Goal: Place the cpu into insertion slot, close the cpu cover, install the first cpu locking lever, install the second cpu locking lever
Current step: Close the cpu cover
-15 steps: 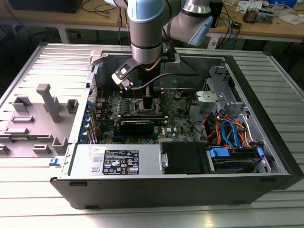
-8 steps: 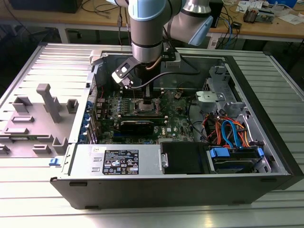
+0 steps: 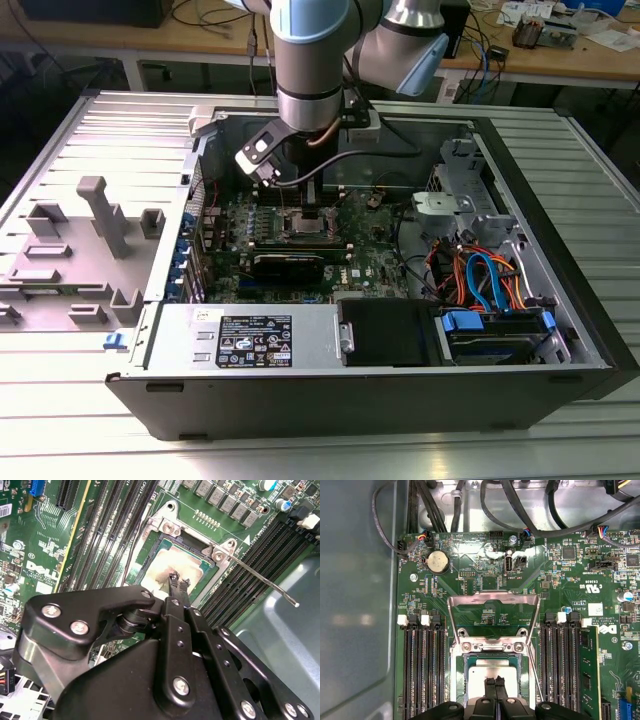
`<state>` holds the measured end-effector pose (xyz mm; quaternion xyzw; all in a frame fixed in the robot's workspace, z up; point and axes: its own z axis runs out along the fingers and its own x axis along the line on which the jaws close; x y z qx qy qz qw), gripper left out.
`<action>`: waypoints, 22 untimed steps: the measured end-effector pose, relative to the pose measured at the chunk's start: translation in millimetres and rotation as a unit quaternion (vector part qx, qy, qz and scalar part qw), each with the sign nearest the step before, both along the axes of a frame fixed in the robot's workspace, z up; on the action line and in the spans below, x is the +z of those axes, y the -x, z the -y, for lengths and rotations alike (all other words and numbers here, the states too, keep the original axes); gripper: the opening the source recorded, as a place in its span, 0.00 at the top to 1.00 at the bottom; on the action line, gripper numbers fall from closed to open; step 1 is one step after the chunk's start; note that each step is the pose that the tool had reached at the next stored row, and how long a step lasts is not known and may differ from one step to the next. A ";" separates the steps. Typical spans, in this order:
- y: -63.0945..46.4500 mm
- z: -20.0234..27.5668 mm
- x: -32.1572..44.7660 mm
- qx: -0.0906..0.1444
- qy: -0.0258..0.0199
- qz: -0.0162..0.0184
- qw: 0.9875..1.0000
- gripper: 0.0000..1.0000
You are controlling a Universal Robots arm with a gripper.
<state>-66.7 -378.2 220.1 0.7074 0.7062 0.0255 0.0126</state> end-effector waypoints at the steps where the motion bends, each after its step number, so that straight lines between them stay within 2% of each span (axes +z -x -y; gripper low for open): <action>1: 0.0 0.0 0.4 0.000 0.000 0.000 1.000 0.89; 22: 0.0 0.0 7.7 0.000 0.000 0.000 1.000 0.89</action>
